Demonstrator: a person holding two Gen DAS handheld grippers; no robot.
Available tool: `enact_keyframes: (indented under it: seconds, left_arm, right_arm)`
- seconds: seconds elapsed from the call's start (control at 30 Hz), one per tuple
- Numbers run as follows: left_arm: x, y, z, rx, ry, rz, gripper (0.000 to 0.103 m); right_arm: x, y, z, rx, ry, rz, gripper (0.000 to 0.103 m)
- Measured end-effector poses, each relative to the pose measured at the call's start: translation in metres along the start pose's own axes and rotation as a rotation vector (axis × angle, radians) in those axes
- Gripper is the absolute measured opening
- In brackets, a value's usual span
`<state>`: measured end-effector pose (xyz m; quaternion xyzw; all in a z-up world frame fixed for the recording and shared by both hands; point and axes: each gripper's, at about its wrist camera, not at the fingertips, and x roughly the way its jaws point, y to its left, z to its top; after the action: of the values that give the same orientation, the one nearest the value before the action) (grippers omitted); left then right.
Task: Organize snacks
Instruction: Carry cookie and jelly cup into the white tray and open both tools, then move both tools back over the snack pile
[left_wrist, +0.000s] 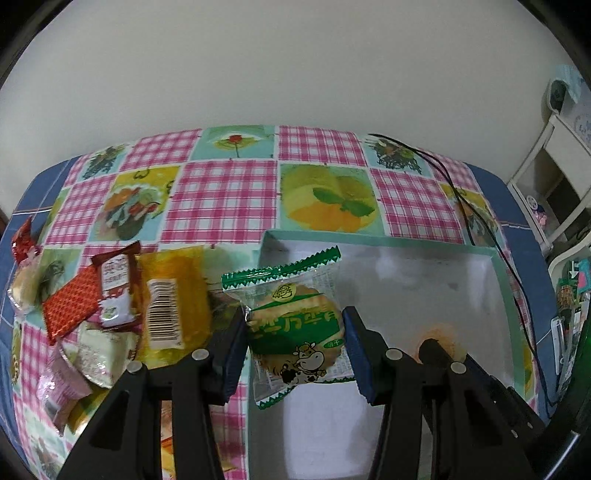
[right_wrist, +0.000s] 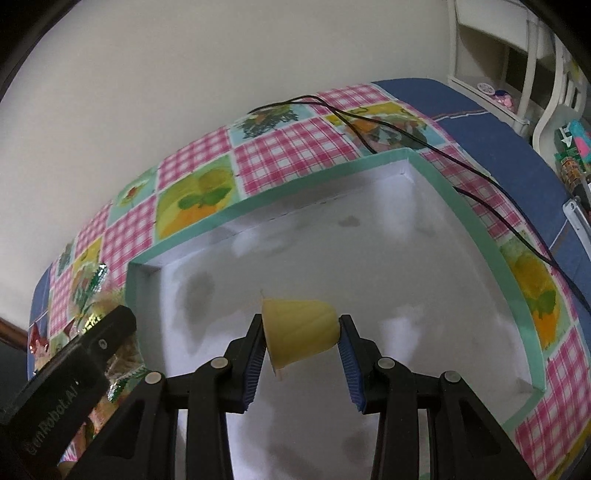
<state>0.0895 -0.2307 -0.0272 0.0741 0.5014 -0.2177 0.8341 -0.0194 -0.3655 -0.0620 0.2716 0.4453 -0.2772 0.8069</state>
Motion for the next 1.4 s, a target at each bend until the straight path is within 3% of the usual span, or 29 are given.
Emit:
enact_keyframes:
  seconds: [0.17, 0.27, 0.47, 0.53, 0.67, 0.73, 0.9, 1.0, 1.23, 1.4]
  left_arm:
    - [0.009, -0.003, -0.001, 0.010, 0.010, 0.005, 0.052]
    - [0.007, -0.004, 0.000, 0.012, 0.017, -0.002, 0.065]
    - [-0.011, 0.002, 0.000, -0.002, 0.025, 0.009, 0.070]
    - [-0.019, 0.007, -0.001, -0.012, 0.027, 0.020, 0.085]
    - [-0.033, 0.023, -0.010, -0.068, 0.023, 0.032, 0.087]
    - [-0.038, 0.029, -0.017, -0.081, 0.020, 0.052, 0.093]
    - [-0.049, 0.046, -0.032, -0.082, 0.020, 0.139, 0.095]
    - [-0.056, 0.061, -0.041, -0.116, 0.017, 0.155, 0.102]
    - [-0.065, 0.087, -0.070, -0.177, 0.034, 0.192, 0.102]
    - [-0.074, 0.098, -0.090, -0.189, 0.026, 0.207, 0.102]
  right_arm:
    - [0.009, -0.007, 0.002, 0.020, 0.022, -0.004, 0.042]
    - [0.008, -0.009, 0.002, 0.022, 0.028, -0.005, 0.042]
    - [-0.007, -0.005, 0.000, 0.001, 0.015, -0.007, 0.042]
    - [-0.015, -0.004, -0.002, -0.007, 0.008, -0.003, 0.042]
    - [-0.026, -0.001, -0.008, -0.020, 0.012, -0.001, 0.045]
    - [-0.029, -0.001, -0.013, -0.021, 0.020, 0.002, 0.053]
    - [-0.035, 0.004, -0.030, -0.054, 0.044, -0.015, 0.067]
    - [-0.040, 0.005, -0.039, -0.073, 0.046, -0.022, 0.078]
    - [-0.054, 0.009, -0.061, -0.112, 0.033, -0.017, 0.103]
    - [-0.062, 0.014, -0.080, -0.141, 0.035, 0.011, 0.103]
